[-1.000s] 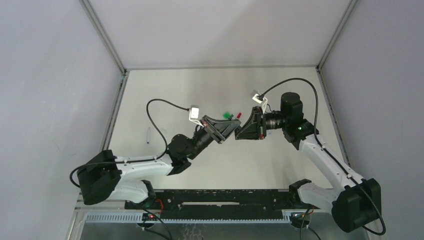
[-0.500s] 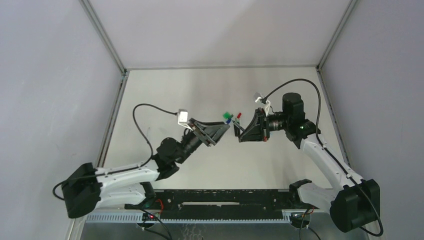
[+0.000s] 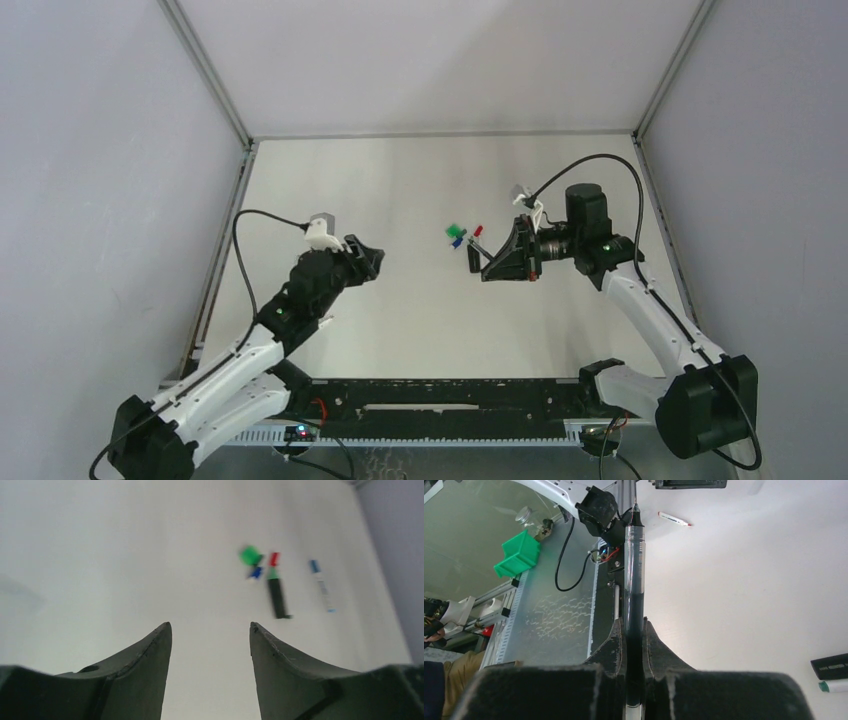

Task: Insert the pens into the pen caps
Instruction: Move the pen cap to the center of the board.

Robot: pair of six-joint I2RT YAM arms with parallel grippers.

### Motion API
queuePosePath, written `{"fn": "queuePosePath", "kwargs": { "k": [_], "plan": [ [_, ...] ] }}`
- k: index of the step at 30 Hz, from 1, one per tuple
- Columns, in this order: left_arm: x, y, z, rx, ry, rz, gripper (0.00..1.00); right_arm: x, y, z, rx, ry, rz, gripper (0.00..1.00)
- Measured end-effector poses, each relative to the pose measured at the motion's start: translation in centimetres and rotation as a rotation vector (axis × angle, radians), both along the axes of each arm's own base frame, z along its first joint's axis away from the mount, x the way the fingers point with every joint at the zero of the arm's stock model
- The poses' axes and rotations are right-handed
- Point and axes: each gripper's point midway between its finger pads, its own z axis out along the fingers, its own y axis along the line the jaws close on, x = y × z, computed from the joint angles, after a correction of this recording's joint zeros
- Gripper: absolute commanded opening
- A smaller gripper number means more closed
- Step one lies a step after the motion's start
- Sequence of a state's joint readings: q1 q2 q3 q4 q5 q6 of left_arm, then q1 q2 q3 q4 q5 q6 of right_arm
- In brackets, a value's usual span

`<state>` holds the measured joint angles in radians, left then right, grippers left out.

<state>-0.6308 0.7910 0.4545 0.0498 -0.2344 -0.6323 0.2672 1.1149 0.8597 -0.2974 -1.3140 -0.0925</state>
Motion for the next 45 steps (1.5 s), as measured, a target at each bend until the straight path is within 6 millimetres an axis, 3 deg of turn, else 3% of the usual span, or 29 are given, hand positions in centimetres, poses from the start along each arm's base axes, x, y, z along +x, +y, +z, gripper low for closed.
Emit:
{"fn": "queuePosePath", "kwargs": {
  "k": [4, 9, 13, 16, 19, 23, 33, 45],
  "plan": [
    [0.9, 3.8, -3.2, 0.104, 0.102, 0.104, 0.47, 0.3, -0.3, -0.3, -0.008, 0.000, -0.013, 0.00],
    [2.5, 7.8, -5.8, 0.150, 0.230, 0.242, 0.31, 0.7, -0.5, -0.8, -0.016, 0.008, -0.026, 0.00],
    [3.4, 10.6, -7.4, 0.152, 0.321, 0.349, 0.31, 0.8, -0.7, -0.9, -0.020, 0.007, -0.036, 0.00],
    [3.7, 11.8, -8.2, 0.165, 0.379, 0.413, 0.40, 0.9, -0.8, -0.9, -0.021, 0.005, -0.040, 0.00],
    [4.1, 12.7, -8.7, 0.180, 0.428, 0.470, 0.46, 1.0, -0.8, -1.0, -0.023, 0.005, -0.042, 0.00],
    [4.8, 13.9, -9.7, 0.192, 0.497, 0.540, 0.46, 1.0, -0.8, -1.1, -0.024, 0.009, -0.041, 0.00],
    [6.7, 15.1, -12.4, 0.254, 0.691, 0.623, 0.38, 1.1, -0.9, -1.1, -0.025, 0.010, -0.046, 0.00],
    [6.9, 15.3, -15.0, 0.335, 0.847, 0.636, 0.29, 1.2, -0.9, -1.1, -0.025, 0.010, -0.049, 0.00]
  ]
}}
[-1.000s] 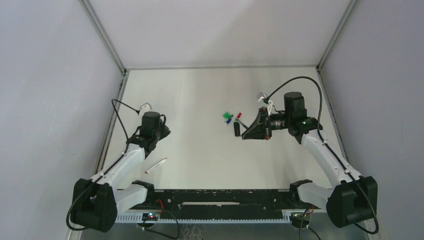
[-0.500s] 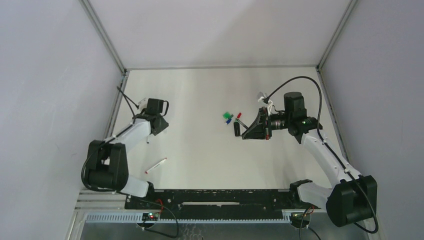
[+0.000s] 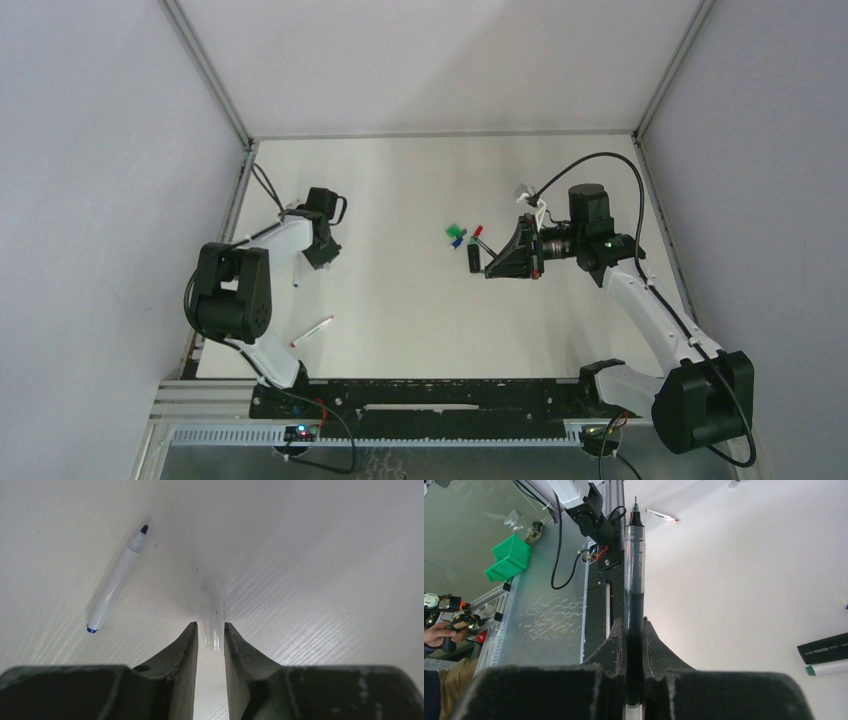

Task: Insert the pens into the pen caps
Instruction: Move the pen cap to the center of the board.

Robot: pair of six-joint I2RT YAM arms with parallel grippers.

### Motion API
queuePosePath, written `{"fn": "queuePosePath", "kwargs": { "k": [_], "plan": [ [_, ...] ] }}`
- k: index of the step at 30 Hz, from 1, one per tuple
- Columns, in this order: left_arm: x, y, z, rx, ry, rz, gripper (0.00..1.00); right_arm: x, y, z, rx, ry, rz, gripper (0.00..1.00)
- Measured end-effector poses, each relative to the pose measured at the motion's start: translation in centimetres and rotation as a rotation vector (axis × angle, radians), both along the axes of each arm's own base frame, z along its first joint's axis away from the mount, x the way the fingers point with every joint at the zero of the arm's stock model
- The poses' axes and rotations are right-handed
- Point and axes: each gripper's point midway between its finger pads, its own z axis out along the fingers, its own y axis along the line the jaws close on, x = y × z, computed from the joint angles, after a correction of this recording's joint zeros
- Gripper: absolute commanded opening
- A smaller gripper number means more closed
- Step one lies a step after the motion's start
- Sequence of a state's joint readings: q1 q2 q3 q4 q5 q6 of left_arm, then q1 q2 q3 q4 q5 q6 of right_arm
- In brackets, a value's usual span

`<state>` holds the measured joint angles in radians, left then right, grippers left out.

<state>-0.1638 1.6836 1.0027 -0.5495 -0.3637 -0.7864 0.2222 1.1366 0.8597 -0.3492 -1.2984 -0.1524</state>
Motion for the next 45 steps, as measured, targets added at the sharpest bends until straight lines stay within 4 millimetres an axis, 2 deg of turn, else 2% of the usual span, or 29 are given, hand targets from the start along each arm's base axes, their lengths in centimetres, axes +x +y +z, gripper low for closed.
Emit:
{"fn": "queuePosePath", "kwargs": {
  "k": [6, 14, 19, 22, 26, 31, 35, 40, 45],
  "plan": [
    [-0.8, 0.1, -0.6, 0.007, 0.042, 0.000, 0.28, 0.0, 0.0, 0.0, 0.000, 0.000, 0.000, 0.00],
    [-1.1, 0.0, -0.8, -0.002, 0.058, -0.007, 0.09, 0.1, -0.1, 0.0, 0.001, 0.000, -0.005, 0.00],
    [-0.6, -1.3, -0.7, -0.067, 0.017, -0.033, 0.03, 0.2, -0.2, 0.0, 0.001, 0.001, -0.011, 0.00],
    [-1.5, -2.4, -0.7, -0.112, -0.005, -0.066, 0.02, 0.2, -0.2, 0.0, 0.003, 0.001, -0.009, 0.00],
    [-2.9, -4.9, -0.1, -0.143, -0.024, -0.154, 0.01, 0.2, -0.3, 0.1, 0.003, 0.001, -0.010, 0.00],
    [-4.3, -10.4, 1.5, -0.174, -0.072, -0.397, 0.01, 0.2, -0.3, 0.1, 0.003, 0.000, -0.010, 0.00],
    [-5.8, -15.4, 2.1, -0.222, -0.098, -0.664, 0.02, 0.4, -0.5, 0.1, 0.003, -0.002, -0.019, 0.00],
    [-8.3, -19.4, 1.3, -0.254, -0.061, -0.947, 0.06, 0.5, -0.9, 0.4, 0.008, -0.014, -0.035, 0.00],
    [-10.7, -21.6, -0.4, -0.226, 0.023, -1.148, 0.13, 0.7, -1.4, 0.8, 0.014, -0.026, -0.051, 0.00]
  ]
}}
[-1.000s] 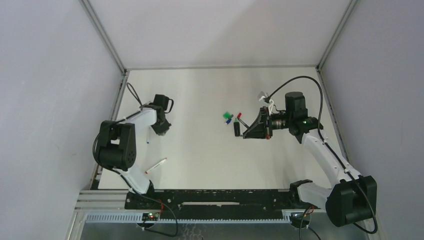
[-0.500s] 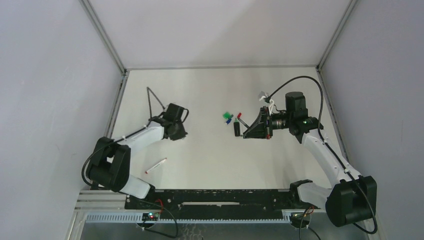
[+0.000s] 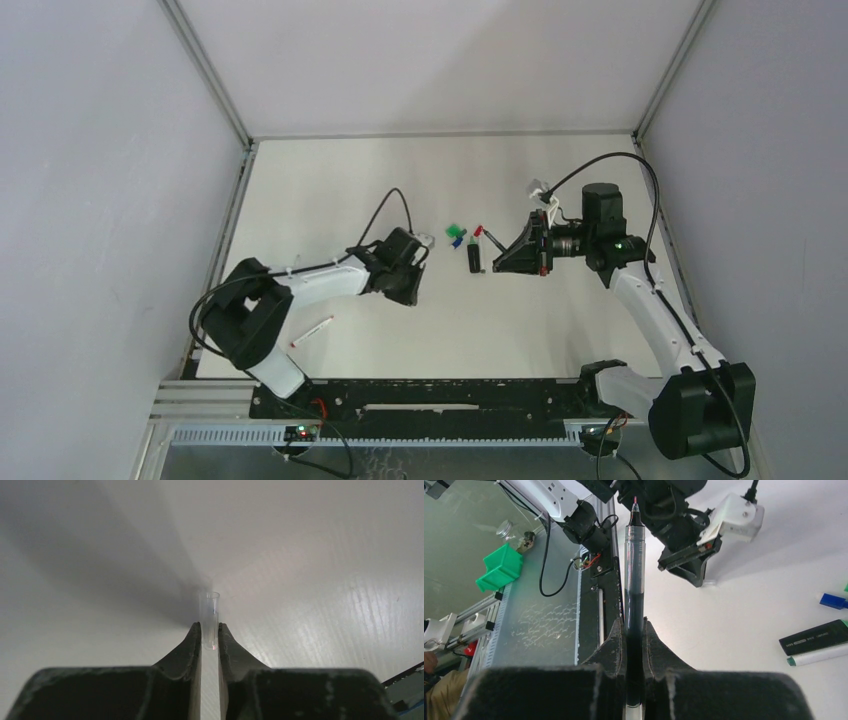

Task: Insert the pens into the pen caps
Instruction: Move the pen cap to the center of the board.

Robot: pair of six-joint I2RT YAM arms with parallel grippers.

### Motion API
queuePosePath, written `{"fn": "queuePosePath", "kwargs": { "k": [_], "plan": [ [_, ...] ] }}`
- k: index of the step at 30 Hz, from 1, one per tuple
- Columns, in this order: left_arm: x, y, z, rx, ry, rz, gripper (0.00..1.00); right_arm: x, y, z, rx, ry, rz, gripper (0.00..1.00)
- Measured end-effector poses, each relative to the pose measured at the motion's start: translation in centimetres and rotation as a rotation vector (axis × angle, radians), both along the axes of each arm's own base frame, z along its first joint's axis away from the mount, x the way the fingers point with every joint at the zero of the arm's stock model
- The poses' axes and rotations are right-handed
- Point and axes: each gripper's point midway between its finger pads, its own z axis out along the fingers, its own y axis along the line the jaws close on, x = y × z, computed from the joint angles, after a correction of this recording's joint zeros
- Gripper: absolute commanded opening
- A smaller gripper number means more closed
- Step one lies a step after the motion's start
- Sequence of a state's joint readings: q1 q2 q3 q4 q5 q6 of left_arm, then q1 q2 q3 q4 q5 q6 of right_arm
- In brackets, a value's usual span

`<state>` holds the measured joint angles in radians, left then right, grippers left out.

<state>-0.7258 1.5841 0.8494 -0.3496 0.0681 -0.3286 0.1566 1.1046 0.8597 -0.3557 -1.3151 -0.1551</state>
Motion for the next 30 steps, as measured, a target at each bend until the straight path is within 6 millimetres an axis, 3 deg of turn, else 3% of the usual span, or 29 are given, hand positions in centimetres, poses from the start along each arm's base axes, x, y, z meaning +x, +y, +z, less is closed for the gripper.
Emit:
{"fn": "queuePosePath", "kwargs": {
  "k": [8, 14, 20, 25, 30],
  "plan": [
    [0.3, -2.4, 0.5, 0.083, -0.102, -0.151, 0.39, 0.1, -0.2, 0.0, 0.002, 0.000, -0.006, 0.00],
    [1.3, -1.6, 1.0, 0.144, -0.173, -0.134, 0.44, 0.2, -0.2, 0.0, 0.002, 0.000, -0.009, 0.00],
    [2.0, -1.4, 5.0, 0.060, -0.296, -0.079, 0.32, 0.3, -0.4, 0.1, 0.004, 0.001, -0.016, 0.00],
    [0.9, -2.1, 8.6, -0.144, -0.371, -0.041, 0.08, 0.4, -0.5, 0.1, 0.006, 0.001, -0.017, 0.00],
    [-0.6, -3.5, 7.5, -0.245, -0.294, -0.042, 0.00, 0.3, -0.5, 0.1, 0.007, 0.001, -0.017, 0.00]
  ]
}}
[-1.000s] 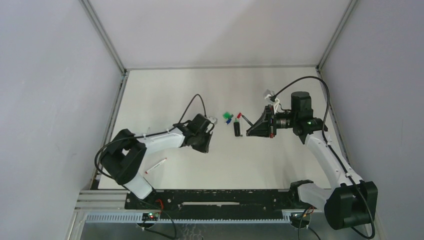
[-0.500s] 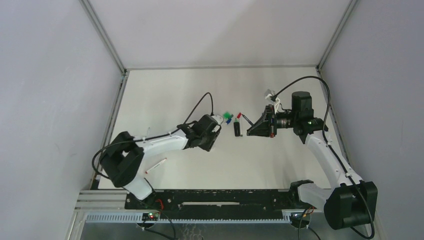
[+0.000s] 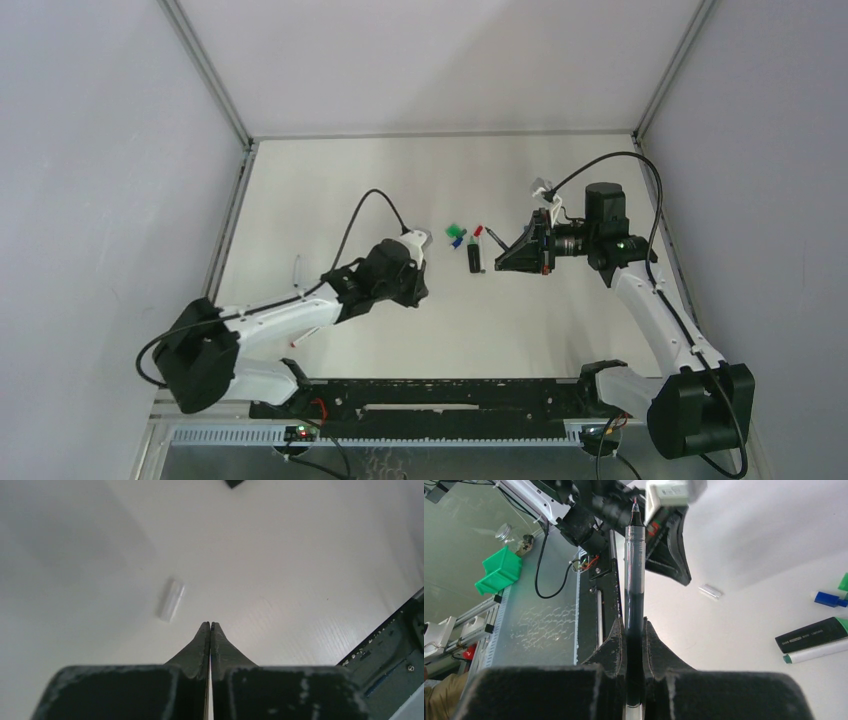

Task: Insert the pens into the pen caps
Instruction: Move the pen cap to the center of the board.

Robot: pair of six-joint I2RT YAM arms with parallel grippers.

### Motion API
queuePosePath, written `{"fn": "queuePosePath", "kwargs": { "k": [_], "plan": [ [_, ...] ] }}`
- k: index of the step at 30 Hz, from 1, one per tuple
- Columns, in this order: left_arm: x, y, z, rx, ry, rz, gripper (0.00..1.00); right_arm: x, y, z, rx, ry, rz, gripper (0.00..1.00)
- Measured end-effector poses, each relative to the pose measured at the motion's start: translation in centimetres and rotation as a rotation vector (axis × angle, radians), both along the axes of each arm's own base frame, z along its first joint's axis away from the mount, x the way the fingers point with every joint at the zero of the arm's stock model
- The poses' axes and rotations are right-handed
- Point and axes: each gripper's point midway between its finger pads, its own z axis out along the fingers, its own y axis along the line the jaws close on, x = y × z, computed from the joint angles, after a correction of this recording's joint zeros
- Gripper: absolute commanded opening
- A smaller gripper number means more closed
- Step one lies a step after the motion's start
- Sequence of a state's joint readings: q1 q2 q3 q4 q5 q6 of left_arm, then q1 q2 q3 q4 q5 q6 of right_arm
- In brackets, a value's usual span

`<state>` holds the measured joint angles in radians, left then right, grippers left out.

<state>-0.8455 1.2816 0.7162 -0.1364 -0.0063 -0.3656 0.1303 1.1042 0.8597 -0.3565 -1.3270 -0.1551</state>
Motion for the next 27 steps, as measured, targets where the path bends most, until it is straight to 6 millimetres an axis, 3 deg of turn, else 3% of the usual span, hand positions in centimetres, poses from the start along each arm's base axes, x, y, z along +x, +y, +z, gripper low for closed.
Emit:
{"fn": "queuePosePath", "kwargs": {
  "k": [7, 12, 20, 27],
  "plan": [
    [-2.3, -1.0, -5.8, 0.070, 0.171, -0.006, 0.00, 0.2, -0.2, 0.0, 0.000, 0.000, -0.011, 0.00],
    [-2.3, -0.1, -7.9, 0.149, 0.203, 0.050, 0.00, 0.2, -0.2, 0.0, 0.001, 0.000, -0.011, 0.00],
    [0.5, 0.6, -8.0, 0.246, 0.157, 0.162, 0.00, 0.2, -0.2, 0.0, 0.002, 0.001, -0.009, 0.00],
    [4.1, 1.5, -7.9, 0.292, 0.144, 0.258, 0.01, 0.2, -0.3, 0.1, 0.004, 0.001, -0.009, 0.00]
  ]
}}
